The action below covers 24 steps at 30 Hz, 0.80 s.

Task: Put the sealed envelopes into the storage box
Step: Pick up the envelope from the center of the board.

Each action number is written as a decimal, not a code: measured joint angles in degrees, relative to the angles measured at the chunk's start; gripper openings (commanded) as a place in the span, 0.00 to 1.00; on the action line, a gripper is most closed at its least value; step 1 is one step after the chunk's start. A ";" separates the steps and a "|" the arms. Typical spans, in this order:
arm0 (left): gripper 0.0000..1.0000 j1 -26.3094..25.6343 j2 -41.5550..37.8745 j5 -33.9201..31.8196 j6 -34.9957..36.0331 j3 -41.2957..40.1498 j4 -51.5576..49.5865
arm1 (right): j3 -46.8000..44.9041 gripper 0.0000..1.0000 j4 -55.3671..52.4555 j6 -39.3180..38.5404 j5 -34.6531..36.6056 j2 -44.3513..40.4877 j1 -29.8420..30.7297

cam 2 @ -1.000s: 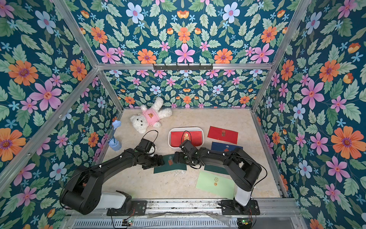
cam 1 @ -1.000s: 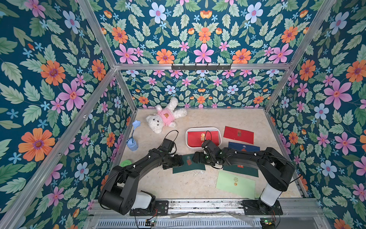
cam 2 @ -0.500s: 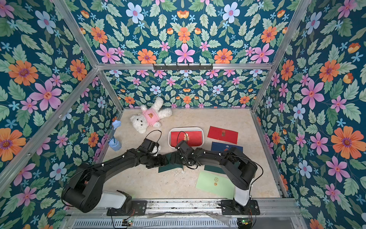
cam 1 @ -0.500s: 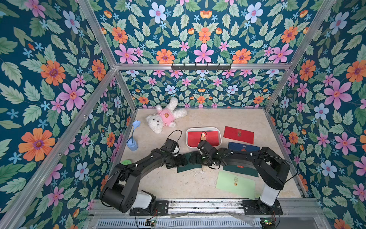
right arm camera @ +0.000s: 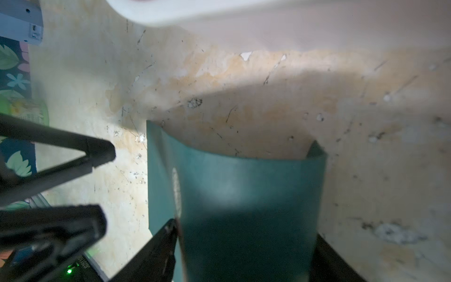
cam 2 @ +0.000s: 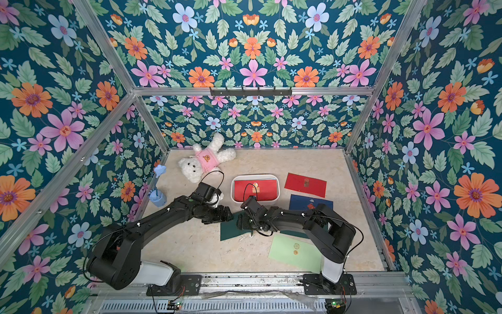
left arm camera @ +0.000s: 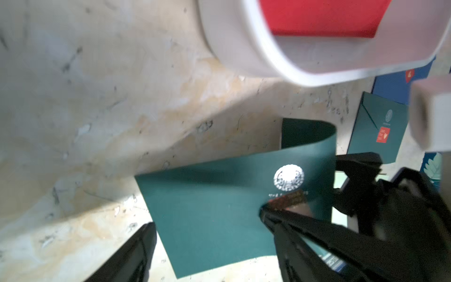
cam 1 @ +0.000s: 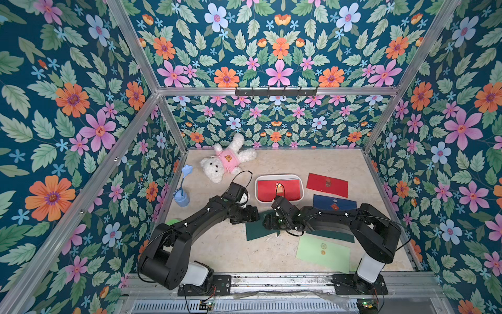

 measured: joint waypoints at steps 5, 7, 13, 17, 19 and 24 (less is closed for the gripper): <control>0.63 0.15 5.81 0.92 10.01 5.95 -2.58 | -2.43 0.79 -0.24 -1.95 0.68 -2.34 -0.02; 0.61 0.17 6.78 2.36 13.44 7.19 -3.15 | -3.43 0.79 -0.44 -3.10 0.94 -3.30 -0.07; 0.58 0.17 8.61 7.74 21.99 10.03 -2.82 | -5.57 0.79 0.00 -6.08 0.66 -4.92 -0.39; 0.58 0.13 9.27 12.35 26.86 9.46 -2.45 | -6.25 0.79 0.46 -7.72 -0.11 -4.94 -0.68; 0.59 0.13 9.35 14.45 28.81 8.85 -2.34 | -6.47 0.79 0.72 -8.26 -0.57 -4.85 -0.90; 0.60 0.13 10.60 17.44 32.30 8.37 -1.33 | -6.27 0.78 0.50 -10.58 -1.64 -4.50 -1.18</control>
